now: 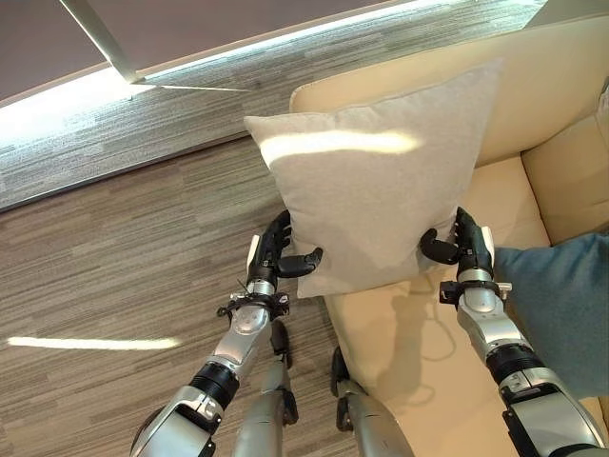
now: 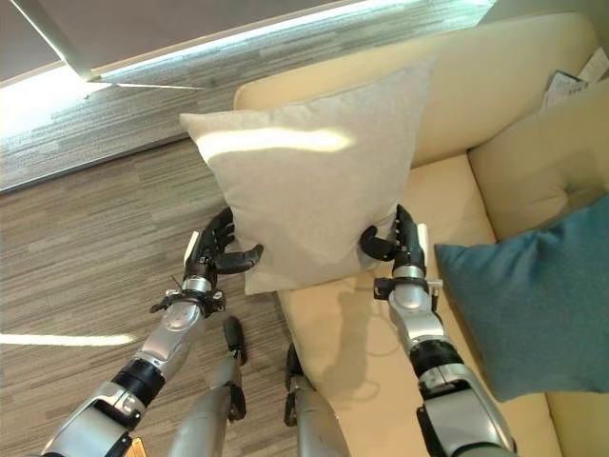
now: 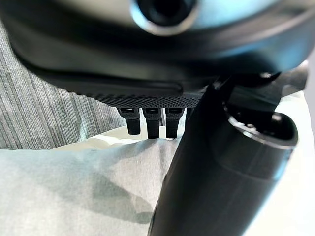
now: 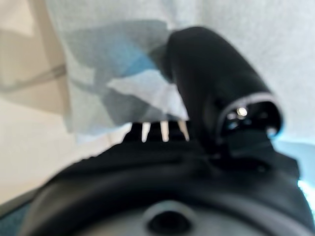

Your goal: Pick up all the scattered cushions and arrange them neatly on the sofa.

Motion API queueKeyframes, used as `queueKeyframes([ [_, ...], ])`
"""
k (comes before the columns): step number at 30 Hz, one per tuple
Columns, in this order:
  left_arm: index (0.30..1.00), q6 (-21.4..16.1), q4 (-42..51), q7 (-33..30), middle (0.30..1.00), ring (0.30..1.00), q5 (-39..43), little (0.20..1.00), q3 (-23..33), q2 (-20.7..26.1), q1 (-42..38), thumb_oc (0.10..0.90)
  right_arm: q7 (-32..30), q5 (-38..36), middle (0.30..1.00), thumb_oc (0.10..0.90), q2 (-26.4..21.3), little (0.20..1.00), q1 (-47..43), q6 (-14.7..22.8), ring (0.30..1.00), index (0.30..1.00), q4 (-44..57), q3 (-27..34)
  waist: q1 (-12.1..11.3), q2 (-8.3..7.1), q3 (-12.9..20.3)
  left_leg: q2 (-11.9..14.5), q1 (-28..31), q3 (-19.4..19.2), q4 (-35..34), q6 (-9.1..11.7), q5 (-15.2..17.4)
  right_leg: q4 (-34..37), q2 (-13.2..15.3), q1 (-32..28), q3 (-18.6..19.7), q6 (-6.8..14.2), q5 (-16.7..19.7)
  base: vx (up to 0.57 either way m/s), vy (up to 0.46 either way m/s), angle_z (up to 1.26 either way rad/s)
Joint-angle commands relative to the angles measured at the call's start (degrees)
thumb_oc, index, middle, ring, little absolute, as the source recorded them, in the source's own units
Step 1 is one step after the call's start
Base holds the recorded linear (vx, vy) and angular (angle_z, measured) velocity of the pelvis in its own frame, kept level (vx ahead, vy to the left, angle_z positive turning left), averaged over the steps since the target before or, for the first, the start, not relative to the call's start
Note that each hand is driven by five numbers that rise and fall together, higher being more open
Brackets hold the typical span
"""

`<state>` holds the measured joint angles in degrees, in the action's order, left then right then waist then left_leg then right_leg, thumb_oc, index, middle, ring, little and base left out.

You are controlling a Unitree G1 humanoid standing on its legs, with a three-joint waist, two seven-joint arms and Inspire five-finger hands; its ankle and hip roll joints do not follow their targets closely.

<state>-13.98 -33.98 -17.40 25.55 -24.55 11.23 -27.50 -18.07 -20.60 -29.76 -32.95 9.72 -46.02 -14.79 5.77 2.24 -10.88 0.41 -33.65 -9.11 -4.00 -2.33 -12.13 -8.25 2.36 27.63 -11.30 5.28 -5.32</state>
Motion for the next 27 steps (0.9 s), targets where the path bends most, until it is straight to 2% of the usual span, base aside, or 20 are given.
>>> queueKeyframes([
  [1, 0.9, -3.99, -1.99, -0.15, 0.9, 0.9, 0.82, 0.9, -1.61, -1.46, -7.72, 0.8, 0.1, 1.18, 0.9, 0.8, 2.15, 0.9, -7.33, 6.76, 0.9, 0.9, 9.32, -1.93, 0.01, -3.61, 1.61, 3.82, 4.79, -1.57, -1.0, 9.03, 6.01, 13.25, 2.25, 4.57, 2.16, 4.65, 13.61, -0.01, 0.016, -0.11],
  [4, 0.9, -3.84, -3.34, -0.34, 0.9, 0.9, 1.14, 0.9, -2.42, -2.18, -10.61, 0.8, 0.13, 0.9, 0.9, 0.8, 2.77, 0.9, -8.48, 7.1, 0.9, 0.9, 10.79, -2.63, 0.68, -3.59, 1.55, 3.8, 4.56, -1.78, -1.0, 9.0, 6.08, 13.25, 2.19, 5.03, 2.45, 4.68, 13.78, 0.0, 0.009, -0.06],
  [5, 0.848, -3.88, -3.6, -0.31, 0.848, 0.848, 1.45, 0.848, -2.62, -2.41, -11.49, 0.765, 0.22, 0.52, 0.9, 0.8, 3.05, 0.9, -8.76, 7.26, 0.9, 0.9, 11.22, -2.74, 0.88, -3.56, 1.57, 3.8, 4.56, -1.91, -1.0, 9.0, 6.14, 13.25, 2.18, 5.11, 2.51, 4.67, 13.8, 0.0, 0.0, 0.0],
  [6, 0.587, -3.89, -3.62, -0.3, 0.587, 0.587, 1.45, 0.587, -2.62, -2.41, -11.51, 0.591, 0.22, 0.52, 0.669, 0.646, 3.05, 0.669, -8.77, 7.26, 0.669, 0.669, 11.22, -2.74, 0.87, -3.56, 1.56, 3.8, 4.57, -1.91, -1.0, 9.0, 6.14, 13.25, 2.18, 5.11, 2.52, 4.67, 13.8, 0.0, 0.01, -0.04],
  [7, 0.3, -4.08, -3.42, -0.42, 0.3, 0.3, 2.13, 0.3, -3.01, -2.75, -13.49, 0.4, 0.37, 0.0, 0.3, 0.4, 3.67, 0.3, -9.38, 7.58, 0.3, 0.3, 11.76, -3.09, 1.22, -3.51, 1.56, 3.8, 4.61, -2.06, -1.0, 9.03, 6.21, 13.25, 2.25, 5.2, 2.59, 4.72, 13.92, 0.0, -0.001, -0.08],
  [13, 0.3, -6.04, 0.53, -0.63, 0.3, 0.3, 6.34, 0.3, -2.12, -3.08, -16.44, 0.4, 0.71, -0.33, 0.3, 0.4, 4.92, 0.3, -9.17, 8.43, 0.3, 0.3, 14.85, -3.14, 1.57, -3.15, 1.6, 3.76, 5.83, -2.24, -1.0, 9.05, 6.65, 13.25, 2.37, 4.3, 2.59, 4.78, 13.72, 0.0, 0.001, -0.02],
  [18, 0.3, -6.74, 5.68, -0.4, 0.3, 0.3, 7.0, 0.3, -0.67, -2.34, -14.45, 0.4, 1.08, 0.88, 0.3, 0.4, 5.9, 0.3, -5.01, 9.0, 0.3, 0.3, 19.46, -1.81, 1.42, -2.69, 1.86, 3.74, 7.8, -2.45, -1.0, 8.9, 7.16, 13.25, 2.45, 2.28, 2.47, 4.85, 13.25, 0.0, 0.0, 0.0],
  [20, 0.3, -6.77, 8.47, 0.45, 0.3, 0.3, 8.41, 0.3, 0.4, -2.5, -11.61, 0.4, 1.24, 1.58, 0.3, 0.4, 7.09, 0.3, -1.61, 8.98, 0.3, 0.3, 21.91, -0.95, 1.32, -2.51, 2.12, 3.69, 9.18, -2.38, -1.0, 8.76, 7.63, 13.25, 2.58, 0.92, 2.42, 4.81, 12.9, 0.02, -0.005, -0.01],
  [23, 0.3, -6.58, 14.48, 2.25, 0.3, 0.3, 9.56, 0.3, 2.15, -2.67, -3.39, 0.4, 2.58, 2.82, 0.3, 0.4, 10.15, 0.3, 6.29, 9.03, 0.3, 0.3, 26.9, 0.32, 0.97, -2.27, 2.5, 3.56, 12.43, -2.59, -1.0, 8.06, 8.68, 13.25, 2.64, -2.24, 2.52, 4.47, 12.16, 0.02, 0.005, -0.08],
  [24, 0.3, -6.56, 14.55, 2.23, 0.3, 0.3, 9.55, 0.3, 2.11, -2.66, -3.28, 0.4, 2.57, 2.84, 0.3, 0.4, 10.18, 0.3, 6.41, 9.0, 0.3, 0.3, 26.98, 0.33, 0.95, -2.3, 2.52, 3.56, 12.5, -2.6, -1.0, 8.06, 8.7, 13.25, 2.64, -2.3, 2.53, 4.47, 12.15, 0.05, 0.012, -0.08],
  [26, 0.3, -5.86, 18.54, 4.18, 0.3, 0.3, 10.29, 0.3, 3.15, -2.14, 3.41, 0.4, 4.4, 3.18, 0.3, 0.4, 11.72, 0.3, 12.17, 8.88, 0.3, 0.3, 30.38, 0.89, 0.56, -2.55, 2.87, 3.68, 15.98, -2.86, -1.0, 7.52, 9.63, 13.25, 2.58, -5.7, 2.58, 4.31, 11.16, 0.05, 0.005, 0.02],
  [27, 0.3, -5.85, 18.59, 4.17, 0.3, 0.3, 10.28, 0.3, 3.13, -2.13, 3.49, 0.4, 4.39, 3.19, 0.3, 0.4, 11.74, 0.3, 12.24, 8.86, 0.3, 0.3, 30.42, 0.88, 0.54, -2.57, 2.84, 3.68, 16.06, -2.88, -1.0, 7.53, 9.65, 13.25, 2.58, -5.78, 2.59, 4.31, 11.15, 0.06, -0.004, 0.11],
])
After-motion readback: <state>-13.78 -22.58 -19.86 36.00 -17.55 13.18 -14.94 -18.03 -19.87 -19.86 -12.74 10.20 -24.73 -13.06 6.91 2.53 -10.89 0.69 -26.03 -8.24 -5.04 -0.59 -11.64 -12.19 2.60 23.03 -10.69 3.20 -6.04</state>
